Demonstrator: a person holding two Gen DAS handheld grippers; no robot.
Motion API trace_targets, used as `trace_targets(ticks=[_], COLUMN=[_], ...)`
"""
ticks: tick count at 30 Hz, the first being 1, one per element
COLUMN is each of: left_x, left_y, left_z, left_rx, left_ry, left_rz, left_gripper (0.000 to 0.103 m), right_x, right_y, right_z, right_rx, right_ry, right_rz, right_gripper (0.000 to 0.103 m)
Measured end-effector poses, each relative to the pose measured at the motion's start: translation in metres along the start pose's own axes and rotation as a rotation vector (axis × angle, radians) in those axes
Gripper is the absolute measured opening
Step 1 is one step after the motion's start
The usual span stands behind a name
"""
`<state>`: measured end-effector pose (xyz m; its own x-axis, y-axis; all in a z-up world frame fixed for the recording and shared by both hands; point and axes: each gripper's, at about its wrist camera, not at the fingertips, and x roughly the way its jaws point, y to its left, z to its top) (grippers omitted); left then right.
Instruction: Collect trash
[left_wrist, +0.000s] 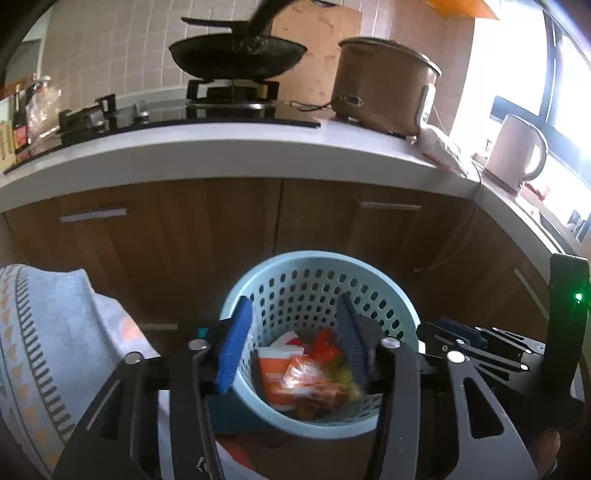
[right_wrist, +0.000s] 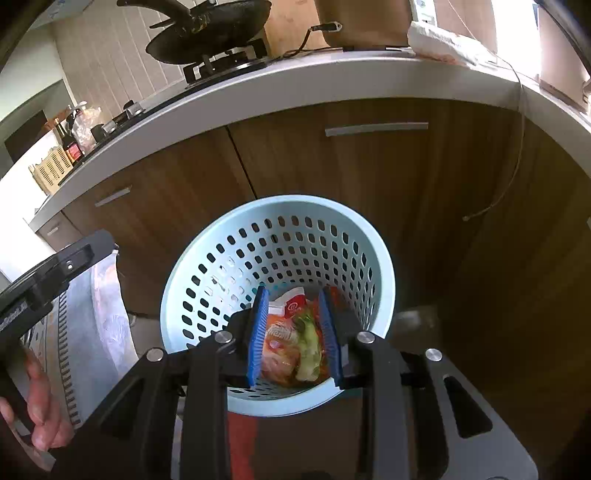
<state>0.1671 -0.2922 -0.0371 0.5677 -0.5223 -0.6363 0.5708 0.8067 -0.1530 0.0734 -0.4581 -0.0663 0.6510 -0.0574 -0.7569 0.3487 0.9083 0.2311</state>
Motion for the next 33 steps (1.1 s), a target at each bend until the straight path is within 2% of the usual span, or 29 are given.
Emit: trace_targets(ticks=[3, 7, 10, 11, 12, 15, 21, 25, 33], left_x=[-0.017, -0.044, -0.067, -0.077, -0.083, -0.108, -0.124, -0.122, -0.125], left_y=[0.004, 0.010, 0.017, 0.019, 0.021, 0.030, 0.051, 0.060, 0.065], left_z=[0.001, -0.003, -0.009, -0.013, -0.016, -0.035, -0.062, -0.073, -0.075], left_rx=[-0.009, -0.032, -0.055, -0.059, -0.056, -0.075, -0.107, -0.091, -0.068], left_ry=[-0.037, -0.119, -0.182, -0.200, -0.212, -0.289, -0.342, -0.351, -0.333], left_rz=[-0.008, 0.034, 0.067, 0.084, 0.102, 0.208, 0.323, 0.351, 0.465], left_gripper=[0.057, 0.083, 0.087, 0.087, 0.088, 0.095, 0.095, 0.095, 0.095], right_x=[-0.009, -0.027, -0.043, -0.049, -0.057, -0.073, -0.088, -0.097, -0.092], right_y=[0.006, 0.022, 0.038, 0.043, 0.050, 0.060, 0.087, 0.101, 0.104], right_z=[0.002, 0.004, 0.005, 0.004, 0.002, -0.004, -0.012, -0.022, -0.030], right_rx=[-0.015, -0.054, -0.095, -0.106, -0.118, -0.115, -0.133, -0.147, -0.131], right_ry=[-0.023, -0.064, -0.111, -0.133, -0.173, -0.267, -0.389, -0.480, -0.486], right_rz=[0.010, 0.023, 0.020, 0.020, 0.021, 0.031, -0.002, -0.057, -0.059], right_gripper=[0.025, 0.026, 0.039, 0.051, 0.057, 0.061, 0.063, 0.063, 0.063])
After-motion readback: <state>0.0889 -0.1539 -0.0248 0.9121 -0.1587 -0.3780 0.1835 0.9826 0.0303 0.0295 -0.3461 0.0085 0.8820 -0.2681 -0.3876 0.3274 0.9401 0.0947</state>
